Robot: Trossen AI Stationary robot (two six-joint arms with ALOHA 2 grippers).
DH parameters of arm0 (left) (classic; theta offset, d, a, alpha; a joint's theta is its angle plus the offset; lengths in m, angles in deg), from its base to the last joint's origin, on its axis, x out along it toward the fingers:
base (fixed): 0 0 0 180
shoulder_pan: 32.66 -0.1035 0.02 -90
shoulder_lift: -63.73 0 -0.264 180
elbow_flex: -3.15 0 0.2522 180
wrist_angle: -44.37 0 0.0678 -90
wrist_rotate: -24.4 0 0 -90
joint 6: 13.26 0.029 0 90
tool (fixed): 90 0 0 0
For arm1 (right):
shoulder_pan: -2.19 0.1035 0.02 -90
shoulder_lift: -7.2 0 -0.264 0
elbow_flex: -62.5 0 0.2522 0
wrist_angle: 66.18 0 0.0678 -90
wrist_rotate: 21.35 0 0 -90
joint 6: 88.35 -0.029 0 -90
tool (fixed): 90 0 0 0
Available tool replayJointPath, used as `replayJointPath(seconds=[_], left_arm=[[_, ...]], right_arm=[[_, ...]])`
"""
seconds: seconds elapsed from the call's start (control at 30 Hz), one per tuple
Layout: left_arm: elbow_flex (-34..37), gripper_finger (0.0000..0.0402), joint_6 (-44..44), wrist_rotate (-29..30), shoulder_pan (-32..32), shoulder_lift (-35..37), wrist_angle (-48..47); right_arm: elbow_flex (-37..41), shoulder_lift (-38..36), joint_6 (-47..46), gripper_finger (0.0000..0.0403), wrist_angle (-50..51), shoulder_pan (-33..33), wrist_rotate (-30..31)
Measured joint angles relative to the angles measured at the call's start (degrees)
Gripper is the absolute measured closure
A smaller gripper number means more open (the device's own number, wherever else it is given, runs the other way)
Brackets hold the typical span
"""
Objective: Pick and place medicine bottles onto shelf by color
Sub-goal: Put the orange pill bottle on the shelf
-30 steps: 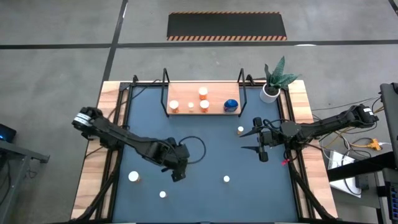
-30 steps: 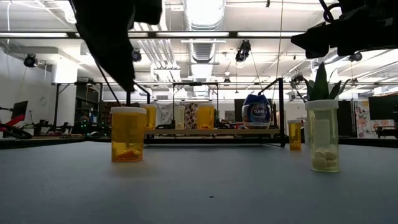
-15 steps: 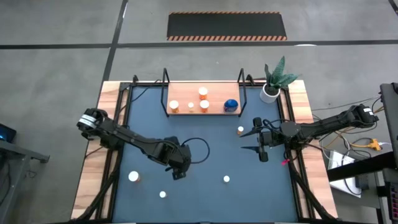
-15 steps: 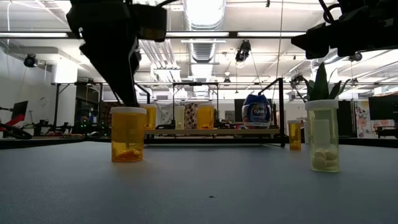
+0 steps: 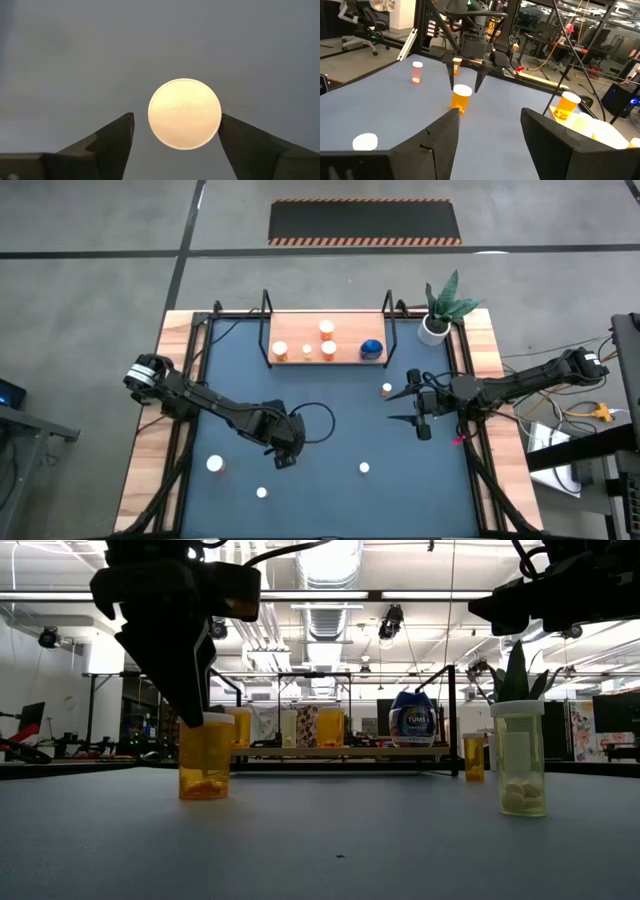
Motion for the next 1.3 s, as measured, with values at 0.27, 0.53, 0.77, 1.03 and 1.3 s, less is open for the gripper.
replayJointPath(seconds=[0.27, 0.53, 0.77, 1.03, 1.3], left_arm=[[0.00, 0.0198, -0.06, -0.04, 0.00, 0.00, -0.02], [-0.23, 0.0213, -0.22, -0.26, 0.00, 0.00, 0.00], [-3.98, 0.0215, -3.55, -2.06, -0.18, 0.00, -0.10], [-14.76, 0.0215, -2.49, -2.67, -0.75, 0.00, -1.20], [-25.74, 0.0216, 7.22, -1.86, -5.27, 0.04, -9.10]], right_arm=[[0.00, 0.00, -0.01, 0.0200, 0.02, 0.00, 0.02], [0.00, 0.00, -0.01, 0.0200, 0.02, 0.00, 0.02], [0.00, 0.00, -0.39, 0.0200, 0.04, 0.00, 0.02], [0.00, 0.00, -0.23, 0.0200, 0.04, 0.00, 0.04], [0.00, 0.00, -0.24, 0.0200, 0.04, 0.00, 0.02]])
